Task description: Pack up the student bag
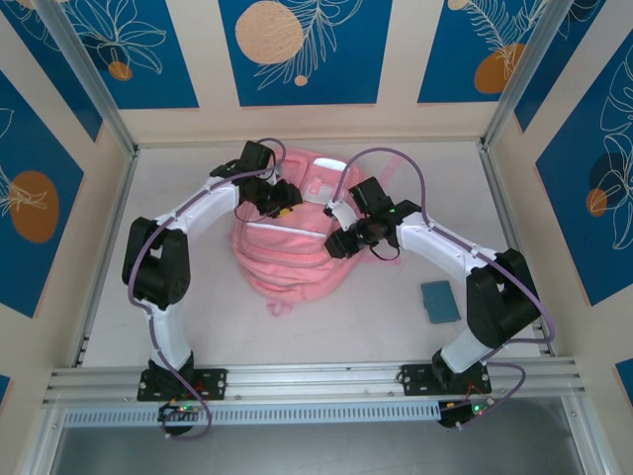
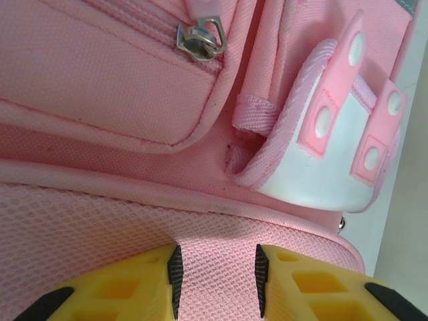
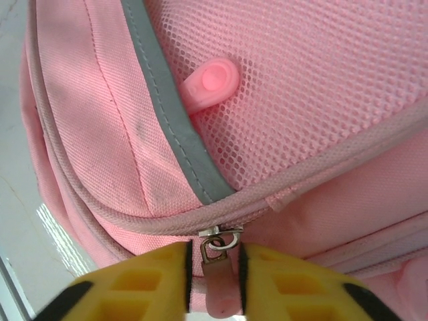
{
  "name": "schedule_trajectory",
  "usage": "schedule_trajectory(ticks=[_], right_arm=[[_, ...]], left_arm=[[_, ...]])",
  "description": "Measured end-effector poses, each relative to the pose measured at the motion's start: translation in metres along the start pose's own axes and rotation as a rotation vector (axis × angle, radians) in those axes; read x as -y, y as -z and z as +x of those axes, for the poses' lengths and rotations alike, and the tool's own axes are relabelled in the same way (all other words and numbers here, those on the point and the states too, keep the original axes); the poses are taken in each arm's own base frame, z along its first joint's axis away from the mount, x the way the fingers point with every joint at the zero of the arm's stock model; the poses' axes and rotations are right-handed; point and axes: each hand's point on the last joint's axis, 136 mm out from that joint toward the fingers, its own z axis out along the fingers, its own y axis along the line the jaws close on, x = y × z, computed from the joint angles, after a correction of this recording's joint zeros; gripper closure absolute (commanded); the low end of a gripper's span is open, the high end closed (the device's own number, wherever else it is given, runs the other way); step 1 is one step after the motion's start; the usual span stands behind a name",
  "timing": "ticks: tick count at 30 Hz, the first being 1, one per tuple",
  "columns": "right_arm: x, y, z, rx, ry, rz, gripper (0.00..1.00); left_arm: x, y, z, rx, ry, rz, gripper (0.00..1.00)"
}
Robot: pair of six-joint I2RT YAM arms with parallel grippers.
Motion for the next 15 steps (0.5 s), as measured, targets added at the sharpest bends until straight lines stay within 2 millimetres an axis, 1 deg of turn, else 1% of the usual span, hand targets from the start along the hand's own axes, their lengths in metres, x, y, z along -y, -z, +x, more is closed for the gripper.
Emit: schedule_trajectory(ticks=[4, 7, 10, 13, 15], right_arm=[[0.000, 0.000, 0.001, -0.001, 0.004, 0.004, 0.89], [0.001, 0.002, 0.002, 0.002, 0.001, 0.009, 0.95], [0.000, 0.005, 0.001, 0.013, 0.002, 0.011, 0.98], [-0.002, 0.007, 0.001, 0.018, 0.003, 0.009, 0.98], [-0.004, 0.008, 0.004, 0.015, -0.005, 0.003, 0.99]], left_arm=[[0.004, 0.001, 0.008, -0.015, -0.025, -0.011, 0.72], [0.013, 0.001, 0.021, -0.034, -0.050, -0.011, 0.77], [0.019, -0.004, 0.038, -0.060, -0.082, -0.013, 0.81], [0.015, -0.011, 0.047, -0.074, -0.088, -0.032, 0.85], [0.013, -0.013, 0.050, -0.077, -0.082, -0.037, 0.86]])
